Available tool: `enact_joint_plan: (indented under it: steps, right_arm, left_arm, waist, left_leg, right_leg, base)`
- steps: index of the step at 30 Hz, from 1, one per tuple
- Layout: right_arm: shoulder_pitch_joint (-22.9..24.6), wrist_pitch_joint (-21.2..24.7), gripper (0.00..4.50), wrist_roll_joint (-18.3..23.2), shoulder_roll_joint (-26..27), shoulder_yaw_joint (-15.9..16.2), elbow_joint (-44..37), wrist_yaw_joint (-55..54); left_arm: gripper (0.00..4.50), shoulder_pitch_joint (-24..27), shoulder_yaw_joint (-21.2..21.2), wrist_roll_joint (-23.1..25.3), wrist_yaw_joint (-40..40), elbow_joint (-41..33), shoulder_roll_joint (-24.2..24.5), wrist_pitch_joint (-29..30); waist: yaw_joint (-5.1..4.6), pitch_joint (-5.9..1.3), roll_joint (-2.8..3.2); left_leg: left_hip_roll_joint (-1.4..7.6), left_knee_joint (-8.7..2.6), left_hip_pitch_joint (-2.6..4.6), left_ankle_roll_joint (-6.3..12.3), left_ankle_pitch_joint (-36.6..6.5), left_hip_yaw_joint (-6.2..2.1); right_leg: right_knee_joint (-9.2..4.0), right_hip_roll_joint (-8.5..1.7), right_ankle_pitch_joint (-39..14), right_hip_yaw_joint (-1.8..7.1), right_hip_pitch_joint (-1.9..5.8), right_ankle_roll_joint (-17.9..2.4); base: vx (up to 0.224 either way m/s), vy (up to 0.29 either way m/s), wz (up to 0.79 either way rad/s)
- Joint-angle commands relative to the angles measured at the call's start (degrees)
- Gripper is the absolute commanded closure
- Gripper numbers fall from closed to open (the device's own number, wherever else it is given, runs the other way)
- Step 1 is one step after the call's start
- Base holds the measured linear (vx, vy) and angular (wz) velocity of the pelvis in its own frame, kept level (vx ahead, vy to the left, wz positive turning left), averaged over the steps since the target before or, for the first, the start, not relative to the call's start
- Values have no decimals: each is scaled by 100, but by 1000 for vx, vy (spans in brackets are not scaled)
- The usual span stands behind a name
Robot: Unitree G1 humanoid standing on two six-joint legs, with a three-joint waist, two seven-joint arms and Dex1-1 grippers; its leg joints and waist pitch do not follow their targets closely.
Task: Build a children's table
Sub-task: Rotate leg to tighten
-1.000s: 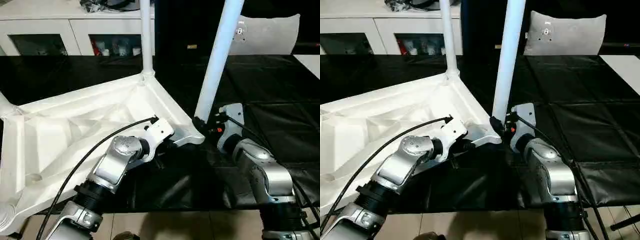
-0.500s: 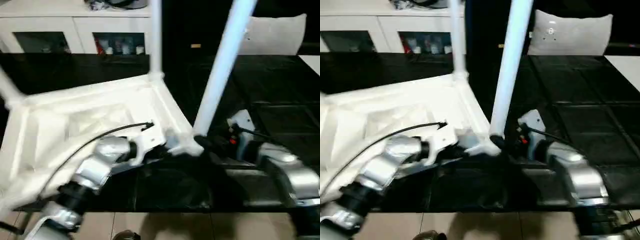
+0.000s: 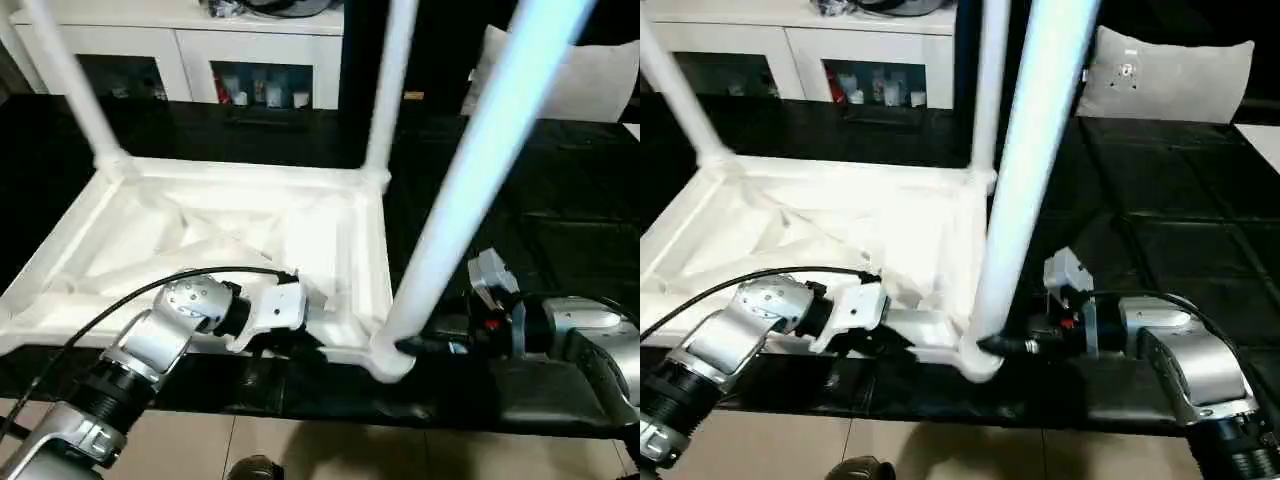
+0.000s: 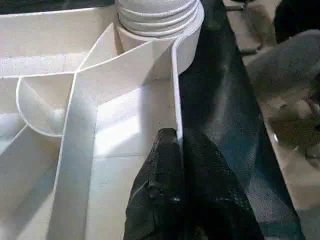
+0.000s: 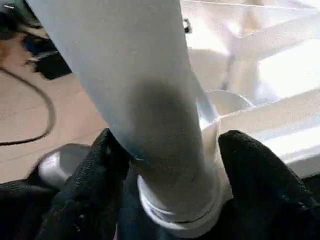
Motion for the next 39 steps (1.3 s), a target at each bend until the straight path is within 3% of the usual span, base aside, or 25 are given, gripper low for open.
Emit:
enact_joint_plan:
  steps: [1,9,15,17,18,20,22,23,24,25,29,30,35,39]
  right_arm:
    - [-33,46,173,103,-60,33,-115,106]
    - [69,214,235,255,-77,154,-220,280]
    - [174,466,247,520,298,-48,-436,-241]
    - [151,610,248,357,795,-139,-488,-1215]
    - [134,619,249,274,934,-153,-463,-1490]
    - [57,636,249,-115,1390,-174,-309,-2438]
    - [-18,723,251,-407,1677,-196,-174,-3086]
    - [-84,781,251,-618,1875,-227,-51,-3551]
    - [-105,800,252,-685,1936,-237,-10,-3699]
    - [-238,893,252,-1057,2270,-305,228,-4500]
    - [-399,870,252,-1091,2706,-569,494,-5216]
    - [-434,650,202,-1126,2706,-489,552,-5167]
    - [-426,638,167,-1009,2708,-491,470,-4992]
    - [-297,497,136,-863,2388,-541,299,-4293]
  left_arm:
    - [450,-60,-243,87,-246,-14,24,-124]
    - [450,-103,-224,64,-203,93,-54,-225]
    - [450,-15,-66,-23,221,-96,-264,414]
    - [450,-4,82,-37,716,-150,-533,817]
    - [450,-7,124,-44,858,-174,-617,967]
    - [450,-35,267,-23,1422,-248,-943,1533]
    - [450,-74,345,47,1846,-215,-1188,1795]
    - [450,-112,398,112,2155,-161,-1367,1967]
    - [450,-125,416,132,2253,-144,-1424,2021]
    - [450,-183,534,164,2761,-77,-1783,2369]
    - [450,-239,623,296,3293,4,-2155,2575]
    - [450,-237,582,413,3429,46,-2230,2522]
    - [450,-210,498,495,3398,39,-2189,2411]
    - [450,-211,424,493,3122,-37,-1927,2274]
  waist:
    - [-16,-326,-57]
    - [5,-332,-73]
    - [38,-315,-62]
    - [-1,-290,-59]
    - [-72,-260,-71]
    - [-122,-246,-71]
    - [-216,-252,-61]
    - [-286,-255,-59]
    - [-334,-254,-71]
    - [-356,-256,-81]
    - [-399,-251,-78]
    - [-391,-254,-63]
    - [-370,-273,-48]
    - [-334,-280,-63]
  left_leg:
    - [453,-388,148,365,-921,-146]
    - [440,-370,138,363,-827,-140]
    - [450,-386,147,324,-890,-151]
    - [437,-413,147,246,-1031,-152]
    - [410,-443,163,71,-1298,-171]
    - [404,-465,154,-38,-1367,-192]
    - [406,-480,150,-123,-1442,-207]
    - [397,-504,113,-172,-1365,-213]
    - [391,-495,136,-189,-1394,-210]
    - [381,-483,135,-164,-1390,-203]
    - [349,-452,121,-41,-1230,-182]
    - [357,-458,122,-6,-1180,-178]
    - [372,-459,126,90,-1060,-171]
    - [377,-454,108,211,-909,-164]
  right_leg:
    - [-441,-565,-584,272,174,-1275]
    - [-432,-573,-473,276,185,-1286]
    - [-450,-573,-660,278,168,-1254]
    - [-473,-569,-893,284,155,-1225]
    - [-533,-587,-1489,280,136,-1156]
    - [-565,-595,-1898,288,147,-997]
    - [-560,-581,-1862,289,142,-980]
    - [-533,-559,-1686,270,164,-989]
    - [-538,-556,-1587,274,136,-1006]
    - [-549,-558,-1553,281,140,-1005]
    - [-596,-560,-1574,304,148,-923]
    - [-596,-544,-1455,304,148,-882]
    - [-572,-527,-972,297,165,-929]
    - [-545,-537,-628,288,204,-965]
  base:
    - [0,0,0]
    - [0,0,0]
    - [0,0,0]
    - [0,0,0]
    - [0,0,0]
    - [0,0,0]
    - [0,0,0]
    - [0,0,0]
    - [0,0,0]
    - [0,0,0]
    - [0,0,0]
    - [0,0,0]
    - [0,0,0]
    - [0,0,0]
